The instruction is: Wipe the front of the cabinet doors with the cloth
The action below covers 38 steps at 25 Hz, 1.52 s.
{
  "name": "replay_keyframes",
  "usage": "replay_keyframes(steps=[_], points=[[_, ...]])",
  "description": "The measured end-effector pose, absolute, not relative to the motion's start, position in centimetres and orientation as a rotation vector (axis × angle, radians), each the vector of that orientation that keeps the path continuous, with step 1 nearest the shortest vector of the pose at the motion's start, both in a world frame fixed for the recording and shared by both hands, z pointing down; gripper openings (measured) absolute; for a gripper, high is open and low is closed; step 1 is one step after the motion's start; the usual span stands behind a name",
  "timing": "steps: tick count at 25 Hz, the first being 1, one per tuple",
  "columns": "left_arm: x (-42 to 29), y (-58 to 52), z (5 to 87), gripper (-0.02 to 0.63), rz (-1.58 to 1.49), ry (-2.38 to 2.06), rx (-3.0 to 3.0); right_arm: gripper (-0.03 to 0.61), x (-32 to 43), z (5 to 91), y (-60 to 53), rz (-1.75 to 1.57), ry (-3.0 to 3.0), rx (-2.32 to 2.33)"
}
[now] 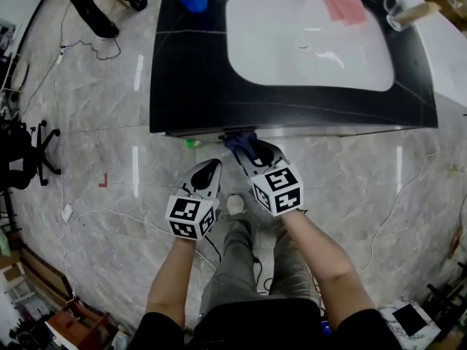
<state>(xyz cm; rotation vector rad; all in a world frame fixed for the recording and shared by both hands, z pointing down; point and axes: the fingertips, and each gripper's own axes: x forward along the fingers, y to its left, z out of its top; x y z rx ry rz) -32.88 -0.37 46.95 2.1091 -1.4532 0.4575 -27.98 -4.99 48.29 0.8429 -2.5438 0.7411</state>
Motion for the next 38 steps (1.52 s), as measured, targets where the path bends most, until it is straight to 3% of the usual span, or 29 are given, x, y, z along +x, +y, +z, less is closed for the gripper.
replay_keyframes(steps=[22, 29, 38], points=[[-17.7, -3.7, 47.7, 0.017, 0.442, -1.329, 2.189, 0.106, -10.1, 49.4, -9.3, 0.708, -2.462, 1.046], [-19.0, -2.6, 48.4, 0.017, 0.437, -1.365, 2.149, 0.106, -12.0, 49.2, -6.5, 0.771, -2.482, 0.980], [-26.5, 0.4, 49.8, 0.017, 0.449, -1.461, 2.055, 0.106, -21.2, 50.8, -2.6, 0.818, -2.494, 0.816]])
